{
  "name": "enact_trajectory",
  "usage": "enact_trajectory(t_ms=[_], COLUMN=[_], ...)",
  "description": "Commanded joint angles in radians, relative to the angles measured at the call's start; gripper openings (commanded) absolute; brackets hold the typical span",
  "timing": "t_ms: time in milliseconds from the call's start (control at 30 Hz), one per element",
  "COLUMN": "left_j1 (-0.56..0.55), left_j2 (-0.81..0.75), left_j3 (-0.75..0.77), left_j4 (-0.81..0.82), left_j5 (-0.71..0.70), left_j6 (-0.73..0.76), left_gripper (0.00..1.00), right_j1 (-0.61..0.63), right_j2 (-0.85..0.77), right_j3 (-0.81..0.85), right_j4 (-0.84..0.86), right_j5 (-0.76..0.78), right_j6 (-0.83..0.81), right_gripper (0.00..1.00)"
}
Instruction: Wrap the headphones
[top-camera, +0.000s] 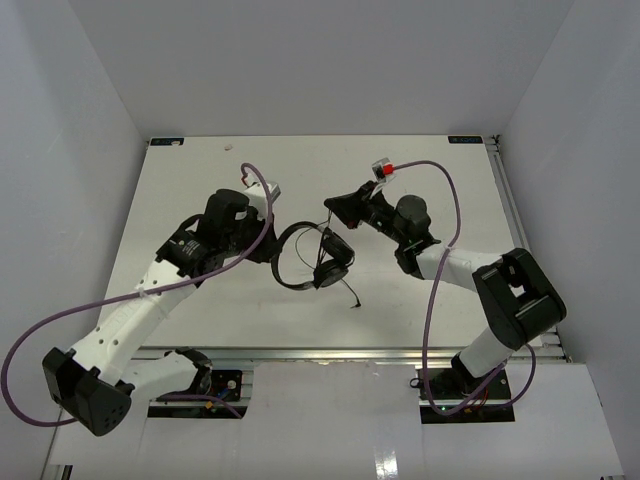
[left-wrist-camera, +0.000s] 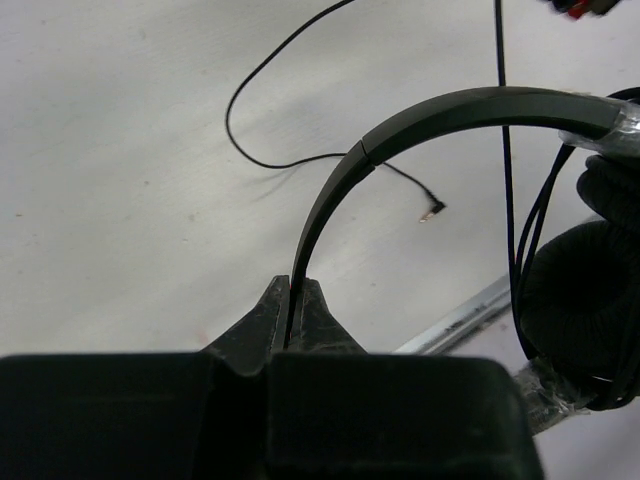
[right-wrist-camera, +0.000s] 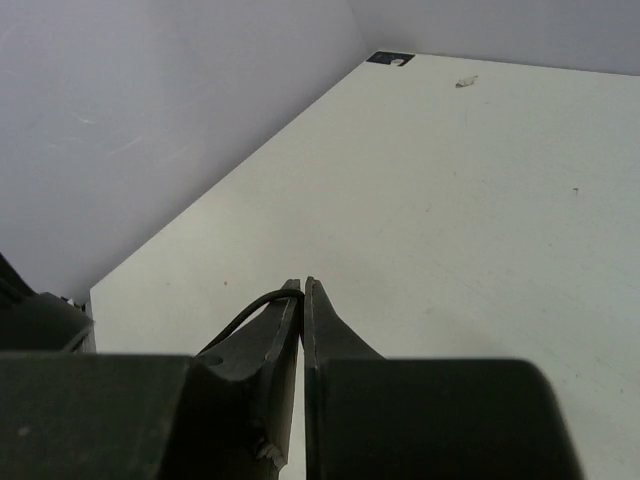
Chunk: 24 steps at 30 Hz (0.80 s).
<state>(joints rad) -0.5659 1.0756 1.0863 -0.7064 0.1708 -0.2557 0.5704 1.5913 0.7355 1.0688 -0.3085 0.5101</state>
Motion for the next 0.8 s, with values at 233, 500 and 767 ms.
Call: enact_trajectory(t_ms=[233,500,767], left_j1=[-0.014,-0.028,-0.047], left_j2=[0.064,0.154,0.204], left_j3=[0.015,0.024,-0.021], left_j4=[0.048,0.094,0.185], left_j5=[-0.420,-0.578,-0.574], left_j6=[0.295,0.329,0.379], left_gripper=[0.00,0.00,0.00], right_j1=[-0.035,-0.033,-0.032], right_j2=[-0.053,-0.063,-0.047], right_j3=[0.192,0.227,0.330], right_j4=[-0.596,-0.703,-0.802], right_j5=[-0.195,-0.254,-0.335], right_j6=[-0.264,-0.324,-0.342], right_gripper=[0.08,0.08,0.08])
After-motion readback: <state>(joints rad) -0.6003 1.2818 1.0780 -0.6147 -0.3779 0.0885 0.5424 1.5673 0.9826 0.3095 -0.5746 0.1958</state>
